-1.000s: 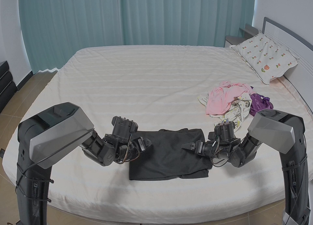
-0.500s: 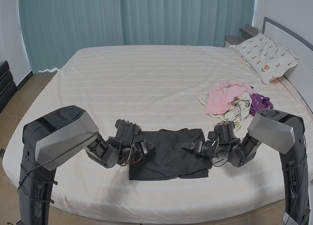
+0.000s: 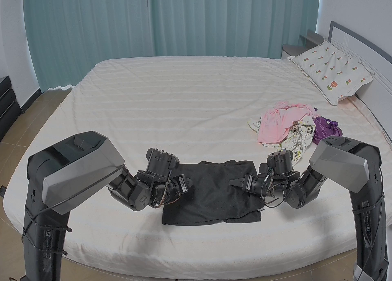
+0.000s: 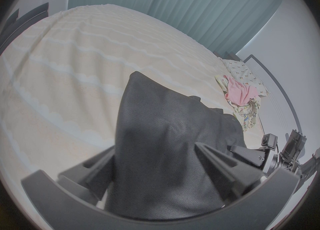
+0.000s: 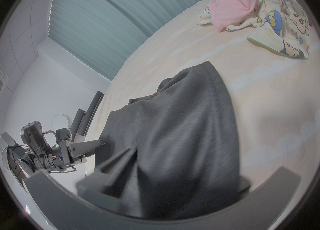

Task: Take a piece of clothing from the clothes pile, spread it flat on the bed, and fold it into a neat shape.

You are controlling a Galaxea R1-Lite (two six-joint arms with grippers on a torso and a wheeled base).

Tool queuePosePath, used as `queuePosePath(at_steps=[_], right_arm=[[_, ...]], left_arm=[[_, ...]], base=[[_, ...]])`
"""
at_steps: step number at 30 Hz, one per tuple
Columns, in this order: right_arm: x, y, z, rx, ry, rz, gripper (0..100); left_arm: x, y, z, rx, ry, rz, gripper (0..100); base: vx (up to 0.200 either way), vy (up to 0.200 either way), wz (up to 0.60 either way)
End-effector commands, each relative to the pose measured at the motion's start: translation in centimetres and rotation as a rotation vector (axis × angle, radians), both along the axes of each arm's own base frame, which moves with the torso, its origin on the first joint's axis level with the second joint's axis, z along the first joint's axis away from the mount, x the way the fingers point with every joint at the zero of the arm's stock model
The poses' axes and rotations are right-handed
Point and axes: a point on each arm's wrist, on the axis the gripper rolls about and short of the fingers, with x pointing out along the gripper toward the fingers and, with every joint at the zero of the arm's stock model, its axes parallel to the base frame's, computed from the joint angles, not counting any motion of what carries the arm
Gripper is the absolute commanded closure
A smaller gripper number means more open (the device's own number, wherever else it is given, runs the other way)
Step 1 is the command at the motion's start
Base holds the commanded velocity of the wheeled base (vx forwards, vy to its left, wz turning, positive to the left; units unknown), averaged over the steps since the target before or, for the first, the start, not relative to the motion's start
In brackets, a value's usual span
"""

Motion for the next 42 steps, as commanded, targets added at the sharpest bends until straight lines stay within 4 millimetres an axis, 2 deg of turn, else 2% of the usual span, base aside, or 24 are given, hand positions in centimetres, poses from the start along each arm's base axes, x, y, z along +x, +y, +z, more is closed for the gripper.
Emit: queuePosePath(at_steps=[1, 10, 26, 27, 31, 36, 42], right_arm=[[0.0, 0.0, 0.1, 0.002, -0.006, 0.001, 100], [-0.2, 0.5, 0.6, 0.034, 0.006, -0.012, 100], [-0.2, 0.5, 0.4, 0.032, 0.011, -0.014, 100], [-0.2, 0.5, 0.4, 0.032, 0.011, -0.014, 100], [-0.2, 0.5, 0.3, 0.033, 0.013, -0.015, 100], [-0.2, 0.5, 0.3, 0.033, 0.013, -0.015, 100], [-0.1, 0.5, 0.4, 0.034, 0.009, -0.016, 100]], left_arm=[[-0.1, 0.0, 0.2, -0.001, -0.004, 0.001, 100], [-0.6, 0.7, -0.1, 0.004, -0.008, 0.013, 100], [-0.6, 0.8, -0.5, 0.012, -0.001, 0.018, 100], [-0.6, 0.8, -0.5, 0.012, -0.001, 0.018, 0], [-0.9, 0.8, -0.2, 0.009, -0.002, 0.017, 0], [-1.1, 0.6, 1.2, -0.009, -0.028, 0.011, 0], [-1.4, 0.6, 1.4, -0.018, -0.026, 0.002, 0]], base=[[0.0, 0.0, 0.0], [0.0, 0.0, 0.0], [0.0, 0.0, 0.0], [0.0, 0.0, 0.0], [0.0, 0.0, 0.0], [0.0, 0.0, 0.0], [0.0, 0.0, 0.0]])
